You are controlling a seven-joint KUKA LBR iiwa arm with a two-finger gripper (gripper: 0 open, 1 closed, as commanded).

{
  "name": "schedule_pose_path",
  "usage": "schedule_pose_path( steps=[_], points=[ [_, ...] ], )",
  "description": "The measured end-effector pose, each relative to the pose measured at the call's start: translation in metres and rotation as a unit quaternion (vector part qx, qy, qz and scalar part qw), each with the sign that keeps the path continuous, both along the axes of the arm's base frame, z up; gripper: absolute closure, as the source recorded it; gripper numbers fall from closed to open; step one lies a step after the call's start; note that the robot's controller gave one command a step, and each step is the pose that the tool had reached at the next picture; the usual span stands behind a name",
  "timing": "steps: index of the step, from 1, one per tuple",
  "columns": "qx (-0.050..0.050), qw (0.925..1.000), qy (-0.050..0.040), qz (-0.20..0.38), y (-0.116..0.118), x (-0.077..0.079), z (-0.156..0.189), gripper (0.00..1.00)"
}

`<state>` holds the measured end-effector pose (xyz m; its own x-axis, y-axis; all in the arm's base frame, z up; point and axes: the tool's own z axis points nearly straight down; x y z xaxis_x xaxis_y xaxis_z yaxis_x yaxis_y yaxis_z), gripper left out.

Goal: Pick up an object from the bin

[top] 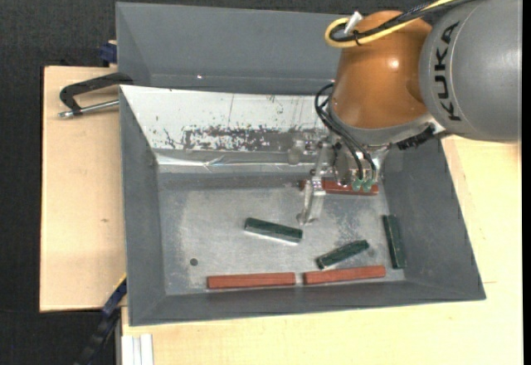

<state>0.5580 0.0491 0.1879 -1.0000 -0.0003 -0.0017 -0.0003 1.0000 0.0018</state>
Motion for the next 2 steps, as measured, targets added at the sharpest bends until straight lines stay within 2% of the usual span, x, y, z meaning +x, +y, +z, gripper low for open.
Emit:
schedule_pose_path(
  steps=[1, 2],
  points=[
    [0.0, 0.9985, -0.0007, -0.054, 0.0143, -0.0121, -0.0585, 0.0],
    [0.0, 0.999, 0.0006, -0.045, 0.0235, -0.0151, -0.0613, 0.0]
  ],
)
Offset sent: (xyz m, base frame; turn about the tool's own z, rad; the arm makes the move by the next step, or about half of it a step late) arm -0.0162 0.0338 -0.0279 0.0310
